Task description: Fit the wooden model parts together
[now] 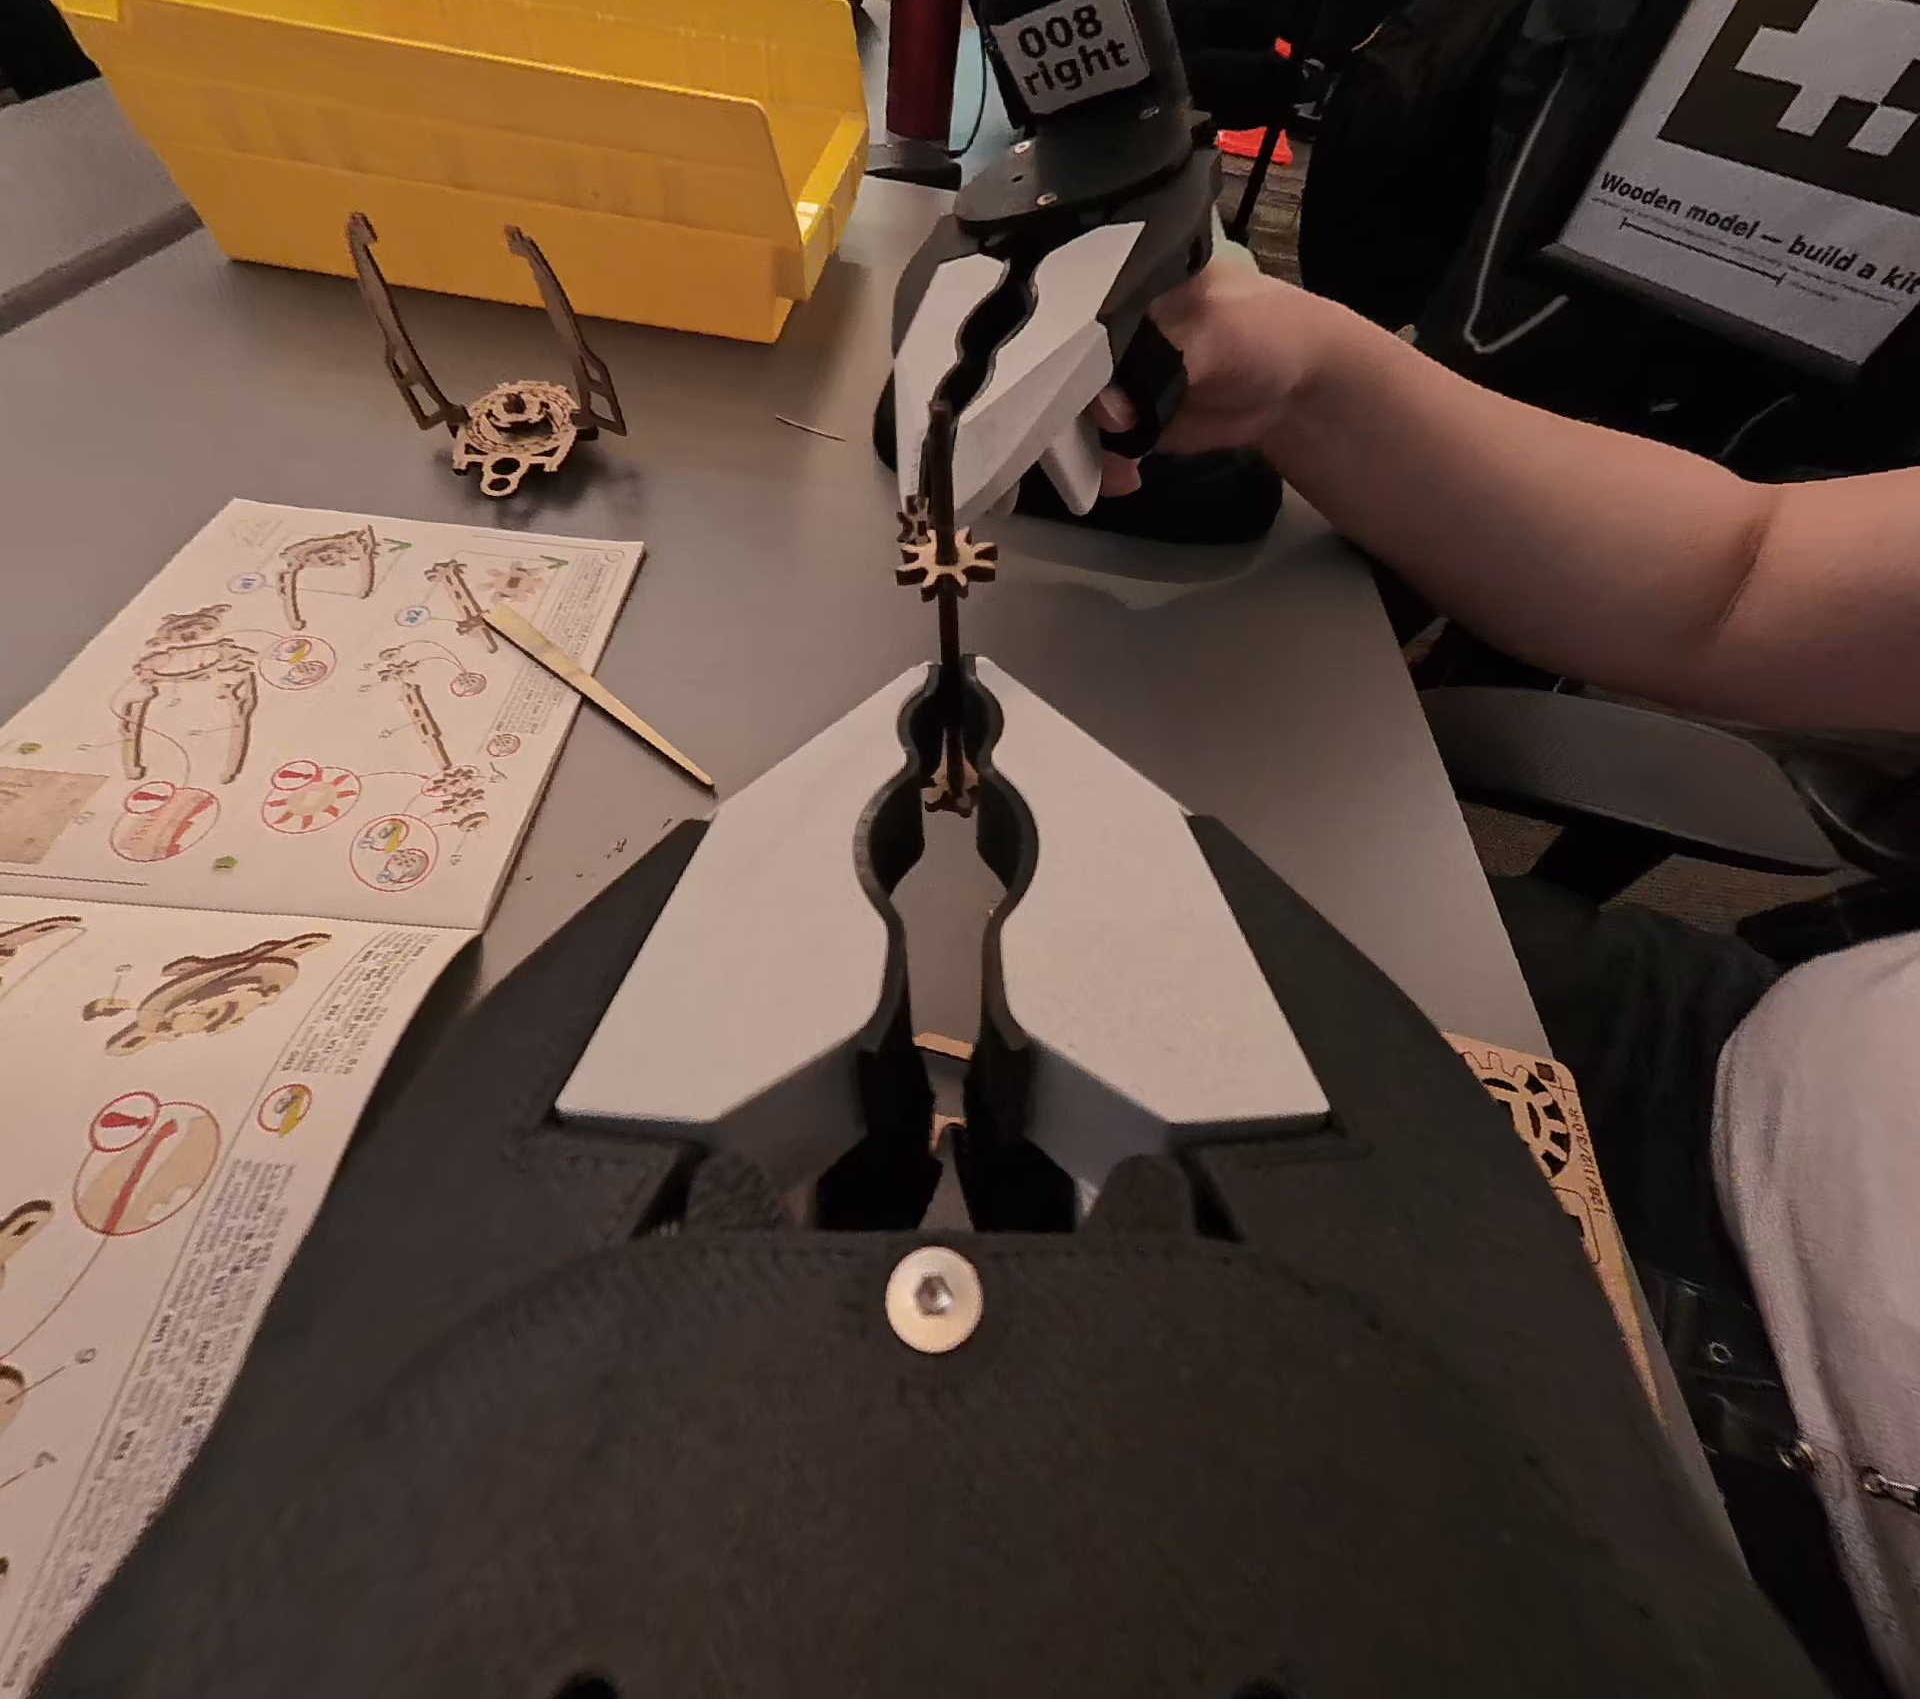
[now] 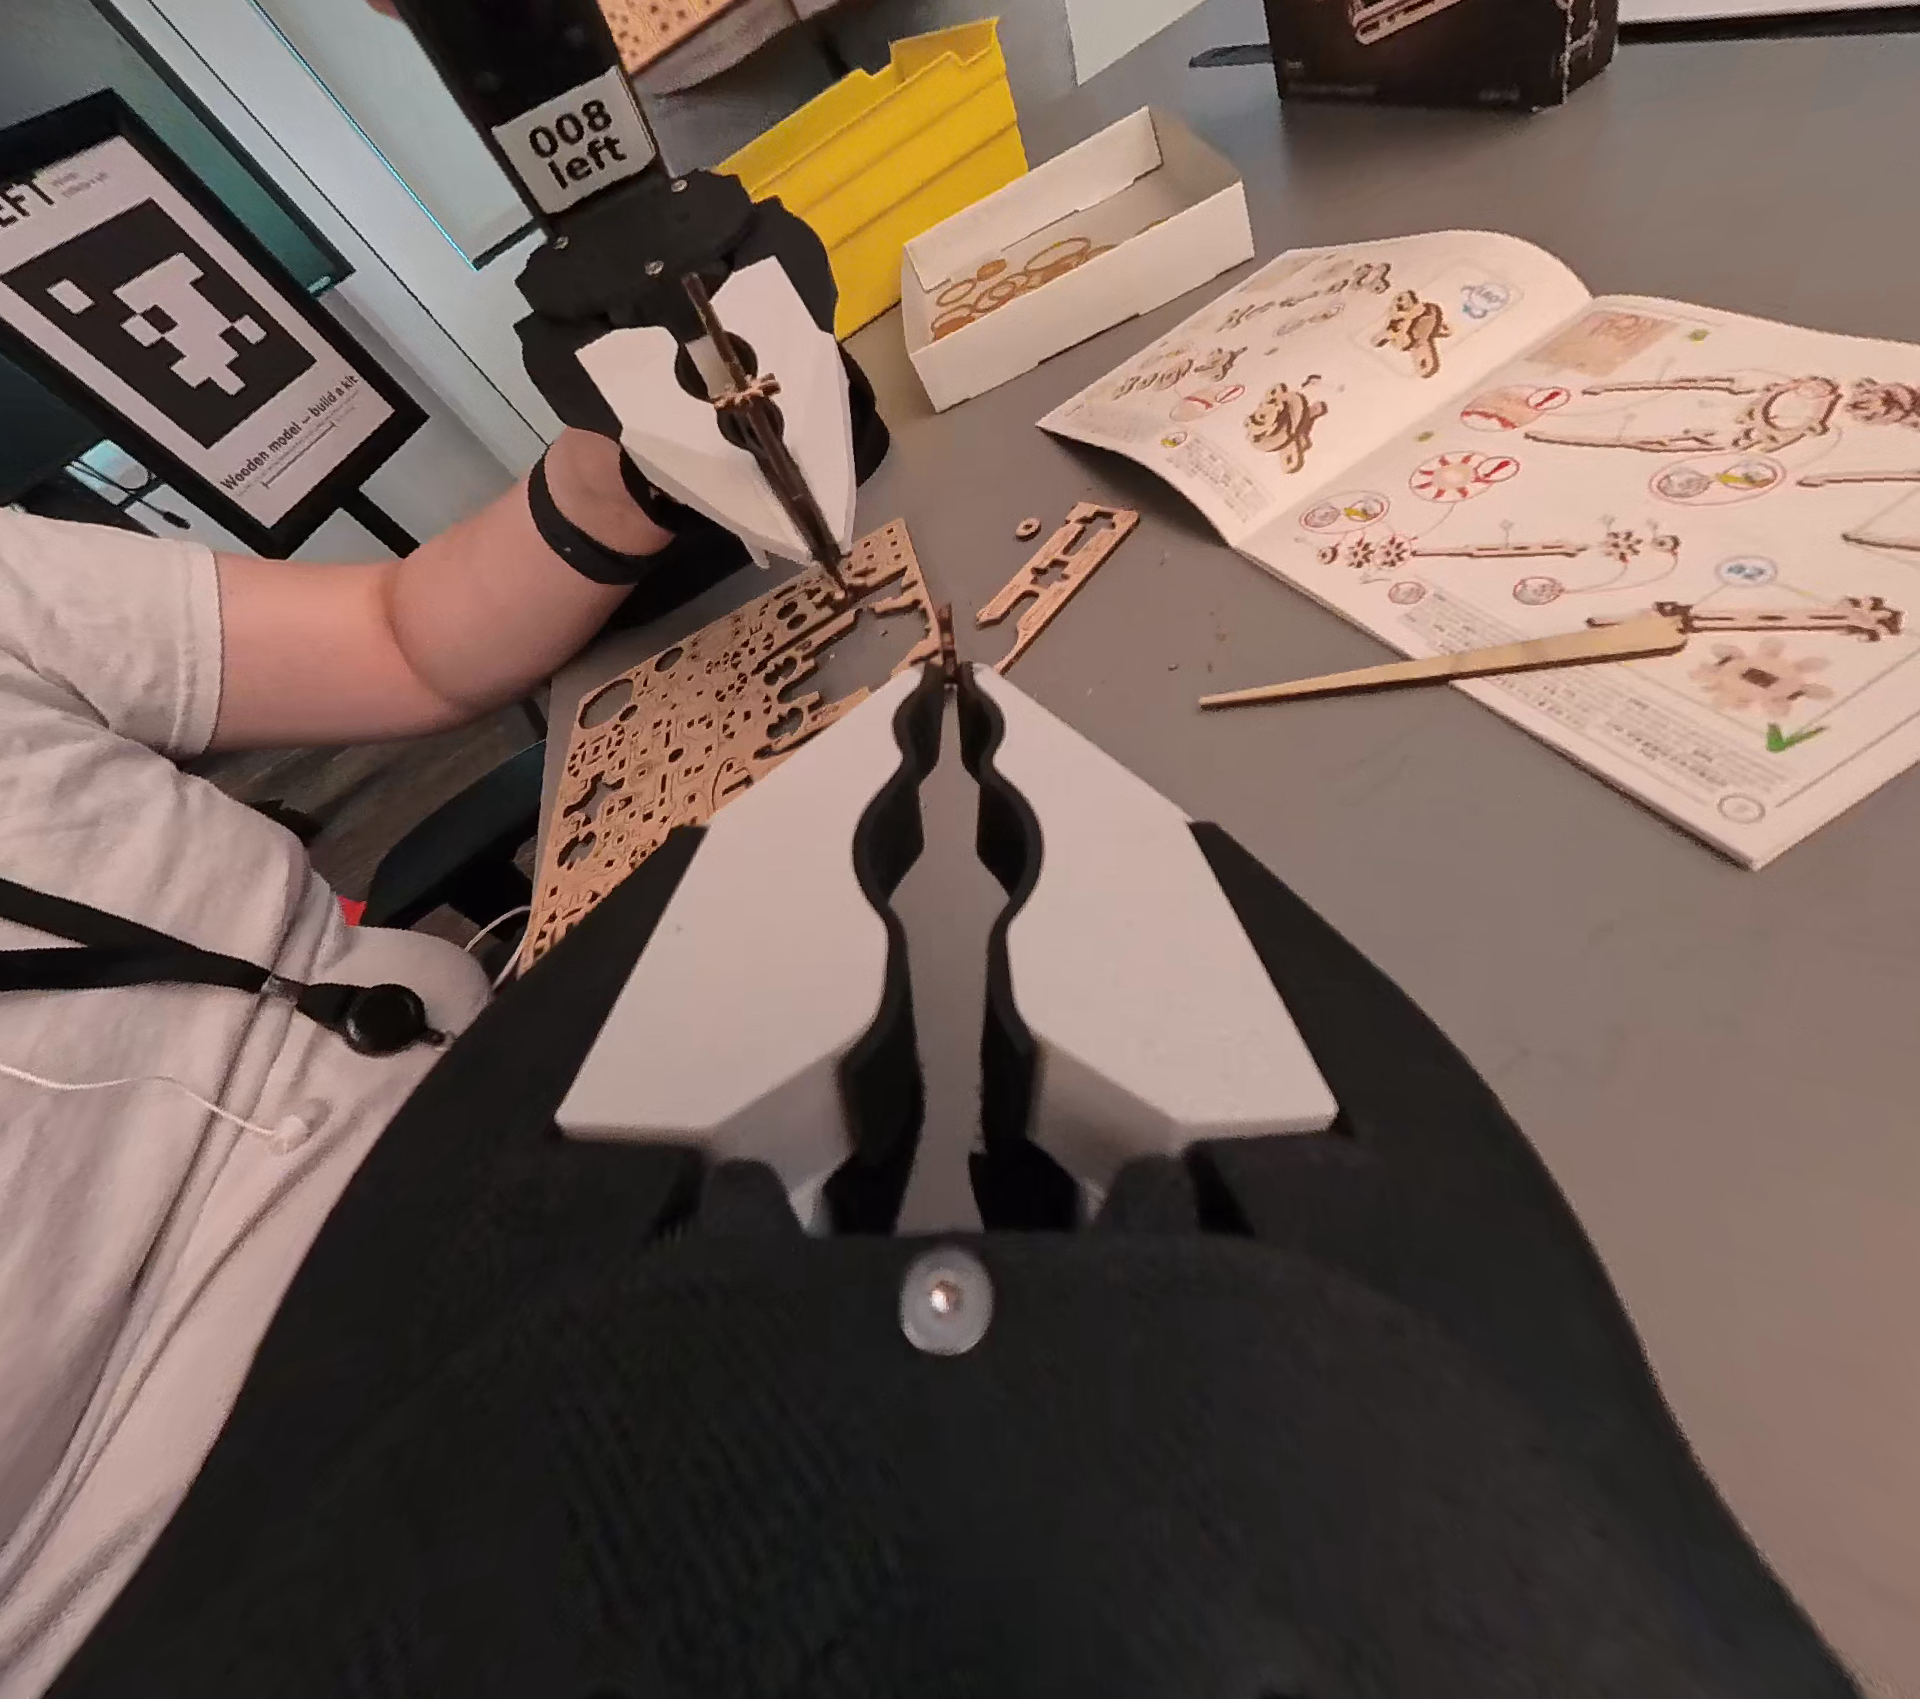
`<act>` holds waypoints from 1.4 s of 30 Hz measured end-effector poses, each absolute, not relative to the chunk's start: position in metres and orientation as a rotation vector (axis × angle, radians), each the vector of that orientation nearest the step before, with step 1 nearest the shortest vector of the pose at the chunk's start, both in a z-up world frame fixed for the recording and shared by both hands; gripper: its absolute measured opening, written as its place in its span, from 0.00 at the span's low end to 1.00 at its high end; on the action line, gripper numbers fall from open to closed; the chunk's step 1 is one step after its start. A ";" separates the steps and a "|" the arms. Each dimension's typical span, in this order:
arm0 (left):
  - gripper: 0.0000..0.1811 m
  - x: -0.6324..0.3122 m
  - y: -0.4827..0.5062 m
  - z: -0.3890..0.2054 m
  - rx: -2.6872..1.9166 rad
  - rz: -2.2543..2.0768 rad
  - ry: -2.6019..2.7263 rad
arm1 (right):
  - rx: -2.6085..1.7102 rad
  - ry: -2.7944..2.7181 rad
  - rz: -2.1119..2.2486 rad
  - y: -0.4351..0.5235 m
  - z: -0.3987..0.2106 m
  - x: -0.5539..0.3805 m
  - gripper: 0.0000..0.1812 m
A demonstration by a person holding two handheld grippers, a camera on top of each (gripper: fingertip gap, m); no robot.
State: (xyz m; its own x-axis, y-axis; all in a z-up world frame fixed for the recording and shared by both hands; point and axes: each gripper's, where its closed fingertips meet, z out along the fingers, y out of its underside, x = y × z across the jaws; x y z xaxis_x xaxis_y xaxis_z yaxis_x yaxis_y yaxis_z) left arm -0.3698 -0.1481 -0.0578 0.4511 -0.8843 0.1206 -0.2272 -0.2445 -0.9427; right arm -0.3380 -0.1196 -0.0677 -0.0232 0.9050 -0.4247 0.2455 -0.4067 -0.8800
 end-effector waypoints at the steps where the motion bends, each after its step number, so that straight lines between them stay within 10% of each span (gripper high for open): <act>1: 0.00 -0.371 -0.147 -0.057 -1.734 -0.847 0.955 | -1.678 -1.216 1.462 -0.118 -0.067 -0.340 0.01; 24: 0.00 -0.431 -0.121 0.067 -1.743 -0.983 0.833 | -1.398 -1.353 1.755 -0.111 0.115 -0.398 0.00; 42: 0.00 -0.458 -0.109 0.056 -1.423 -0.197 1.274 | -1.459 -1.577 1.763 -0.119 0.101 -0.434 0.00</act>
State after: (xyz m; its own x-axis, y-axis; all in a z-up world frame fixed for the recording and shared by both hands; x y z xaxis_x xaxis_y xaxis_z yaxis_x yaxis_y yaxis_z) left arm -0.4576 -0.1087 0.0558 0.3946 -0.7567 -0.5212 -0.5636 0.2486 -0.7877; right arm -0.4344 -0.1193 0.1006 -0.4017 0.8013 -0.4434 0.3518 -0.3120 -0.8825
